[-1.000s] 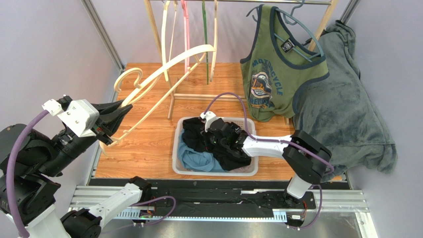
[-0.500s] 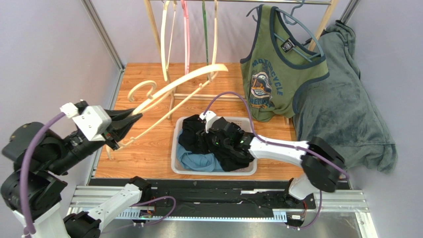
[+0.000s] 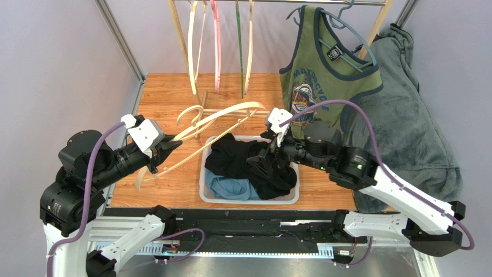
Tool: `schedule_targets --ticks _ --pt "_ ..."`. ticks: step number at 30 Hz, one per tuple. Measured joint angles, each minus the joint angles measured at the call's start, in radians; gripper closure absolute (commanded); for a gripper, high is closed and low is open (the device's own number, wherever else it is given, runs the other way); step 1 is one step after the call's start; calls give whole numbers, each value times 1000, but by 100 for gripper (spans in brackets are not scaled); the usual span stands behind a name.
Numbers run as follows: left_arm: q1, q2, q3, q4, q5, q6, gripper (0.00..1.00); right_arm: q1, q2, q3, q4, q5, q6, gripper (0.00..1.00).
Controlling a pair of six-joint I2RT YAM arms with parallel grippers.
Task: Remove the tank top from the hanger
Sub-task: Place the hanger at the clothesline.
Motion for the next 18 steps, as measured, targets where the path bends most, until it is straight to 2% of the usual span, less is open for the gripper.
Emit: schedule_targets --ticks 3,9,14,18 --pt "0 -3 -2 -8 45 25 100 34 -7 98 -96 -24 -43 11" --pt "0 0 -13 -134 311 144 100 93 -14 285 -268 -32 -128 12" --pt "0 9 -32 -235 471 229 100 97 -43 325 -343 -49 -167 14" --pt "0 21 -31 -272 545 273 100 97 -40 325 -381 -90 -171 17"
